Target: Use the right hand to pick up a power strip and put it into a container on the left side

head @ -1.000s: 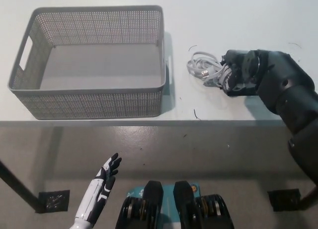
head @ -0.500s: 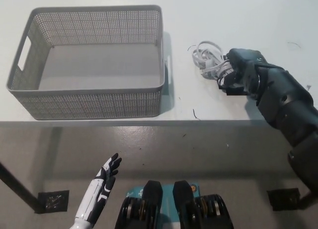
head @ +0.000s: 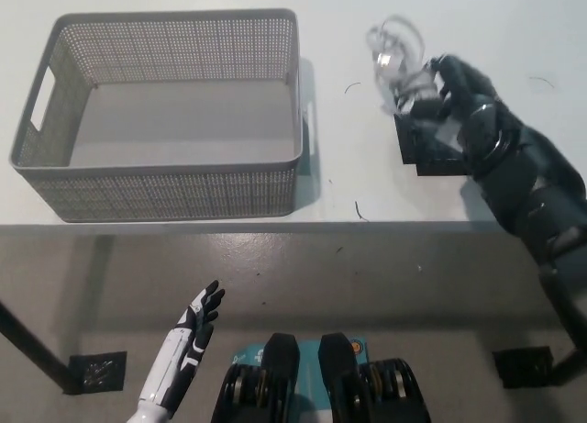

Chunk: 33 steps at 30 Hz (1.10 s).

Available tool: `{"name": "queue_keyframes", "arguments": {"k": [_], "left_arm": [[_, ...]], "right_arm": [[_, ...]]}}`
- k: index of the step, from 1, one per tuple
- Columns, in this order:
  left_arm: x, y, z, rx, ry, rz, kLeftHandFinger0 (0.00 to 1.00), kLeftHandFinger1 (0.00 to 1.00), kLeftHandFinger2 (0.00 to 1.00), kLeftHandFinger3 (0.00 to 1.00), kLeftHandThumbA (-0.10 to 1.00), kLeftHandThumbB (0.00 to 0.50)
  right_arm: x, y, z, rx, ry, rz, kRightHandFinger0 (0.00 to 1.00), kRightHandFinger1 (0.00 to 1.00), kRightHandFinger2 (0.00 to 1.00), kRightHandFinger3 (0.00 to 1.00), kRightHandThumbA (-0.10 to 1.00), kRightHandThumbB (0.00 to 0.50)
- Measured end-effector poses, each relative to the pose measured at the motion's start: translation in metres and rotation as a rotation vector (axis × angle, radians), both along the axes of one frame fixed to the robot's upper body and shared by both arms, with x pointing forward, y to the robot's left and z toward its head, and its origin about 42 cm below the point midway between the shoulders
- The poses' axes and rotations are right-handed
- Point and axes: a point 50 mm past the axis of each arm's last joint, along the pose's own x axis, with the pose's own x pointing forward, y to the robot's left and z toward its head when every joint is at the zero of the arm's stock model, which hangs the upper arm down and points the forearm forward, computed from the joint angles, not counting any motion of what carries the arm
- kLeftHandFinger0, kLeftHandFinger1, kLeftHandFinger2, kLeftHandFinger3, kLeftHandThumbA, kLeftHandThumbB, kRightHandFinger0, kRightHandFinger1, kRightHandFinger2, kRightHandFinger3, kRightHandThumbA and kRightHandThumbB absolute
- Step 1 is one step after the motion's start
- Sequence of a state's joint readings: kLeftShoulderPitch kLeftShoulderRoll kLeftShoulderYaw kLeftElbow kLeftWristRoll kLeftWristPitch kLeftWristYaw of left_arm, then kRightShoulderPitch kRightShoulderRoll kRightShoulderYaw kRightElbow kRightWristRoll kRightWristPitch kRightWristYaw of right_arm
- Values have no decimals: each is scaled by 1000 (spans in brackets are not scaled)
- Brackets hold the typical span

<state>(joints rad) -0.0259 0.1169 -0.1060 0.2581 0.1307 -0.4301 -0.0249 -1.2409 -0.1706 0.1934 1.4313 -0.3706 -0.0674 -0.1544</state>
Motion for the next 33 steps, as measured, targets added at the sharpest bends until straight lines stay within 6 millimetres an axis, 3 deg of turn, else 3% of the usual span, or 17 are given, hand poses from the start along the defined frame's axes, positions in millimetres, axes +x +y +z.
{"name": "queue_keyframes", "arguments": {"k": [2,5,9,12,13,14,18,23,24,25,26,31,33], "left_arm": [[0,0,0,0,-1,0,1000,1000,1000,1000,1000,143],[1,0,1,1,-4,-1,1000,1000,1000,1000,1000,142],[3,0,3,5,-11,-3,1000,1000,1000,1000,1000,132],[4,1,6,11,-22,-5,1000,1000,1000,1000,1000,131],[4,1,6,11,-22,-5,1000,1000,1000,1000,1000,133],[4,2,7,14,-26,-6,1000,1000,1000,1000,1000,137],[4,3,7,16,-26,-6,1000,1000,1000,1000,1000,145],[5,2,7,17,-27,-6,1000,1000,1000,1000,1000,141],[5,2,7,17,-27,-6,1000,1000,1000,1000,1000,142],[5,3,7,19,-27,-6,1000,1000,1000,1000,1000,144],[5,3,7,20,-27,-6,1000,1000,1000,1000,1000,137],[5,4,7,25,-27,-7,1000,1000,1000,1000,1000,127],[5,4,7,25,-27,-7,1000,1000,1000,1000,1000,125]], "right_arm": [[3,-2,11,95,-23,-25,33,281,645,657,-100,195],[8,-6,32,219,-78,-58,1,281,644,654,-100,205],[14,-8,63,342,-148,-83,0,279,630,632,-100,181],[17,-7,85,384,-209,-76,0,232,593,711,-100,175],[17,-7,85,384,-209,-76,0,232,599,731,-100,171],[18,-4,99,401,-250,-60,0,242,627,763,-100,164],[18,4,123,460,-334,-23,0,281,696,723,-100,162],[14,28,154,498,-420,46,0,323,787,841,-100,136],[13,34,160,506,-435,61,0,325,795,870,-100,141],[12,44,169,515,-455,84,35,367,800,877,-100,192],[10,52,177,520,-471,103,1,280,730,817,-100,169],[0,96,208,511,-520,198,0,255,718,818,-100,158],[-4,112,214,500,-525,226,3,298,740,800,-100,174]]}}
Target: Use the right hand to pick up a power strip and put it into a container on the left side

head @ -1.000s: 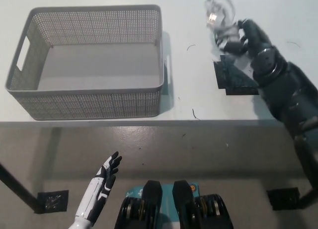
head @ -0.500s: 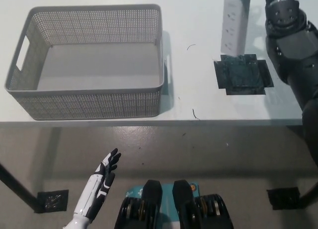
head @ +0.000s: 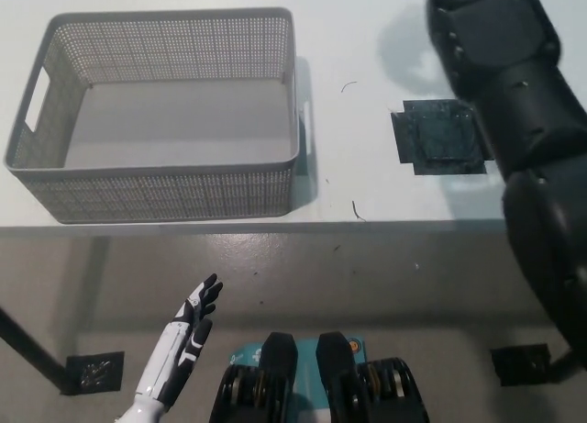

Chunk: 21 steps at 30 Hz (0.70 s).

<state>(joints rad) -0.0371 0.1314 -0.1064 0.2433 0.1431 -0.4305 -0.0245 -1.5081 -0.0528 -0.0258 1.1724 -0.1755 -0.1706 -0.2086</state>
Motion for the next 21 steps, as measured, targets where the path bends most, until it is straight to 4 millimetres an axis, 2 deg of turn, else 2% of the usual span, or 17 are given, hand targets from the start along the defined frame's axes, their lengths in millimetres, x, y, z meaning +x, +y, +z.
{"name": "queue_keyframes", "arguments": {"k": [1,2,3,7,11,15,16,17,18,19,21], "left_arm": [[0,0,0,0,0,0,1000,1000,1000,1000,1000,122],[0,0,0,0,0,0,1000,1000,1000,1000,1000,129],[0,0,0,0,0,0,1000,1000,1000,1000,1000,129],[0,0,0,3,0,-1,1000,1000,1000,1000,1000,125],[0,0,0,6,-1,-2,1000,1000,1000,1000,1000,119],[0,-1,1,8,-4,-4,1000,1000,1000,1000,1000,118],[0,-1,1,8,-5,-4,1000,1000,1000,1000,1000,113],[0,-1,1,8,-5,-5,1000,1000,1000,1000,1000,111],[0,-1,2,8,-6,-5,1000,1000,1000,1000,1000,111],[0,-1,2,8,-7,-6,1000,1000,1000,1000,1000,117],[0,-1,2,10,-8,-7,1000,1000,1000,1000,1000,123]], "right_arm": [[-3,13,3,-16,-6,18,1,247,666,747,-100,174],[-4,17,4,-20,-8,24,0,196,596,700,-100,175],[-7,29,5,-31,-10,41,0,191,588,702,-100,176],[-17,71,2,-52,13,103,0,255,684,761,-100,172],[-29,111,-5,-75,52,160,0,245,702,783,-100,161],[-41,140,-9,-101,70,198,0,230,700,795,-100,149],[-44,147,-11,-106,77,207,70,402,858,841,-100,148],[-45,151,-13,-109,82,212,130,535,831,829,-100,169],[-47,155,-16,-112,89,217,149,521,702,788,-100,168],[-48,158,-19,-118,97,222,15,321,574,728,-100,195],[-50,162,-25,-128,107,224,0,191,590,688,-100,193]]}}
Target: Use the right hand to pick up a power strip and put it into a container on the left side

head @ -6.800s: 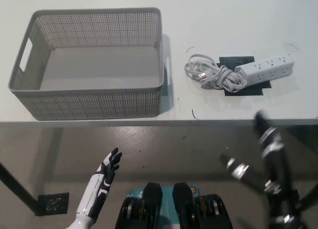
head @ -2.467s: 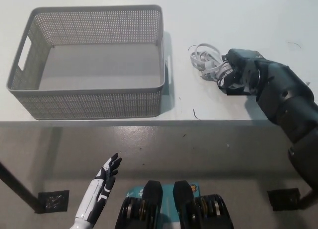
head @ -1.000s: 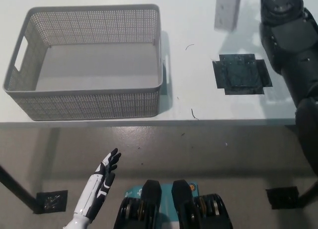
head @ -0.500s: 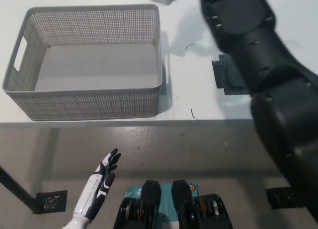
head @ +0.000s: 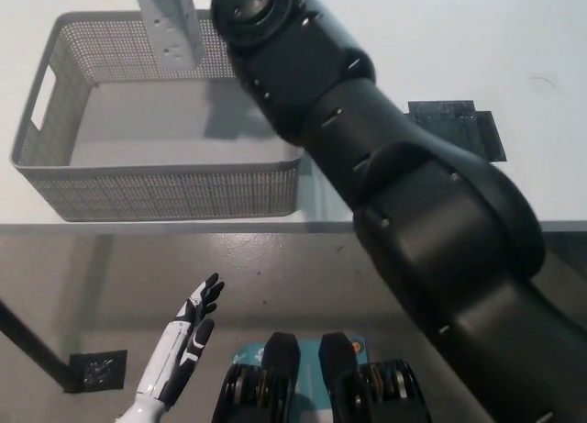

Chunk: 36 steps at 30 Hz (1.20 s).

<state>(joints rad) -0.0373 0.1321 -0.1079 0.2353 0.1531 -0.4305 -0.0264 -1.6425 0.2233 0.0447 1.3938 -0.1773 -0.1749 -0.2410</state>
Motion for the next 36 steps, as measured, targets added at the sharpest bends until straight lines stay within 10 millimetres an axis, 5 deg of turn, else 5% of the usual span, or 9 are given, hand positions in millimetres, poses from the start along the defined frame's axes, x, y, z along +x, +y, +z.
{"name": "queue_keyframes", "arguments": {"k": [3,8,12,15,16,18,19,23,36], "left_arm": [[0,-1,2,3,-6,-5,1000,1000,1000,1000,1000,121],[3,-2,6,5,-20,-16,1000,1000,1000,1000,1000,128],[8,-2,10,9,-32,-23,1000,1000,1000,1000,1000,113],[10,-3,12,13,-38,-29,1000,1000,1000,1000,1000,111],[11,-3,12,15,-39,-30,1000,1000,1000,1000,1000,111],[11,-2,12,18,-40,-34,1000,1000,1000,1000,1000,111],[12,-3,13,18,-42,-35,1000,1000,1000,1000,1000,111],[13,-3,13,20,-42,-39,1000,1000,1000,1000,1000,112],[13,-4,13,36,-39,-56,1000,1000,997,1000,1000,97]], "right_arm": [[0,1,-12,-6,21,-9,0,207,775,816,-100,161],[4,-7,-46,-28,83,-40,0,233,754,741,-100,151],[6,-17,-87,-99,129,-67,0,353,847,862,-100,126],[6,-24,-116,-194,153,-81,436,704,926,1000,130,247],[5,-26,-127,-248,160,-82,526,691,853,1000,197,252],[6,-26,-126,-332,136,-66,874,1000,1000,1000,322,325],[7,-26,-125,-363,135,-60,1000,1000,1000,1000,380,366],[9,-28,-123,-522,127,-20,1000,1000,1000,1000,583,498],[20,-32,-53,-851,81,29,1000,1000,1000,1000,863,500]]}}
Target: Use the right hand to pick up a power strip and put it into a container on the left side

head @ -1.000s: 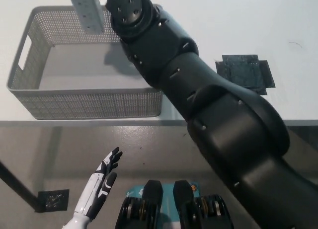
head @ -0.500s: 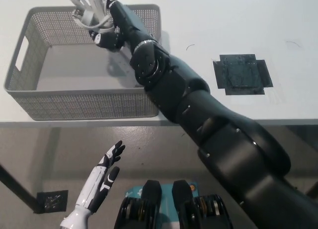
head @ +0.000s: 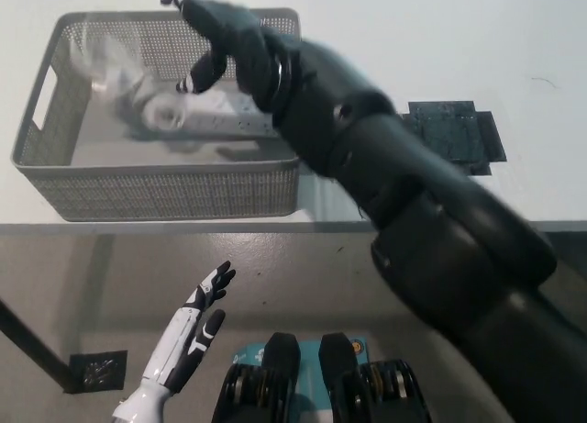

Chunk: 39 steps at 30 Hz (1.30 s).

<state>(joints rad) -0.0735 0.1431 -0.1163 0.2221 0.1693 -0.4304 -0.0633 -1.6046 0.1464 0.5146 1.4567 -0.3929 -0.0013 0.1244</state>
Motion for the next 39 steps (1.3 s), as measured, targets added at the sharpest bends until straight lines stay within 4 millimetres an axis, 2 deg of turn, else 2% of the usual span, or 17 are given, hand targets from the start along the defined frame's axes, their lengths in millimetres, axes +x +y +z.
{"name": "queue_keyframes", "arguments": {"k": [4,9,10,11,12,14,17,18,19,21,23,28,29,31,32,34,39], "left_arm": [[0,0,0,0,2,0,1000,1000,988,1000,1000,92],[0,0,-2,4,6,0,1000,1000,981,1000,1000,97],[0,0,-2,4,6,0,1000,1000,977,1000,1000,96],[0,0,-2,7,5,0,1000,1000,976,1000,1000,98],[0,0,-2,8,5,-1,1000,1000,976,1000,1000,97],[0,0,-2,11,5,-1,1000,1000,970,1000,1000,85],[0,0,-3,13,9,0,1000,1000,975,1000,1000,98],[0,1,-4,13,12,0,1000,1000,982,1000,1000,97],[0,1,-4,13,15,1,1000,1000,982,1000,1000,93],[0,1,-6,14,19,1,1000,1000,989,1000,1000,111],[-1,1,-6,14,22,2,1000,1000,1000,1000,1000,124],[-1,1,-8,15,27,3,1000,1000,1000,1000,1000,182],[-1,1,-8,15,29,3,1000,1000,1000,1000,1000,182],[-1,1,-9,15,31,4,1000,1000,1000,1000,1000,180],[-2,1,-9,15,33,4,1000,1000,1000,1000,1000,184],[-2,2,-10,16,35,4,1000,1000,1000,1000,1000,194],[-3,2,-13,17,46,6,1000,1000,1000,1000,1000,200]], "right_arm": [[8,-18,49,-13,-18,-3,1000,1000,1000,1000,784,492],[11,-37,96,-8,-8,-11,1000,1000,1000,1000,827,500],[11,-38,99,-5,-6,-10,1000,1000,1000,1000,857,469],[10,-45,118,23,-1,5,1000,1000,1000,1000,862,462],[9,-49,130,51,-6,20,1000,1000,1000,1000,960,406],[5,-57,155,107,-40,54,1000,1000,1000,1000,1000,395],[-2,-70,185,154,-122,93,1000,1000,1000,1000,1000,428],[-4,-75,191,169,-145,105,1000,1000,1000,1000,1000,486],[-6,-78,193,180,-160,113,1000,1000,1000,1000,983,397],[-7,-86,191,201,-181,128,1000,1000,1000,1000,939,361],[-7,-95,181,225,-187,139,1000,1000,1000,1000,939,369],[-4,-119,140,272,-165,141,1000,1000,1000,1000,889,305],[-2,-132,115,295,-142,133,1000,1000,1000,1000,890,304],[-2,-141,100,312,-131,126,1000,1000,1000,1000,925,305],[-3,-157,73,338,-107,109,1000,1000,1000,1000,918,307],[-6,-172,46,362,-83,90,1000,1000,1000,1000,1000,262],[-26,-215,-42,429,-1,26,1000,1000,1000,1000,983,271]]}}
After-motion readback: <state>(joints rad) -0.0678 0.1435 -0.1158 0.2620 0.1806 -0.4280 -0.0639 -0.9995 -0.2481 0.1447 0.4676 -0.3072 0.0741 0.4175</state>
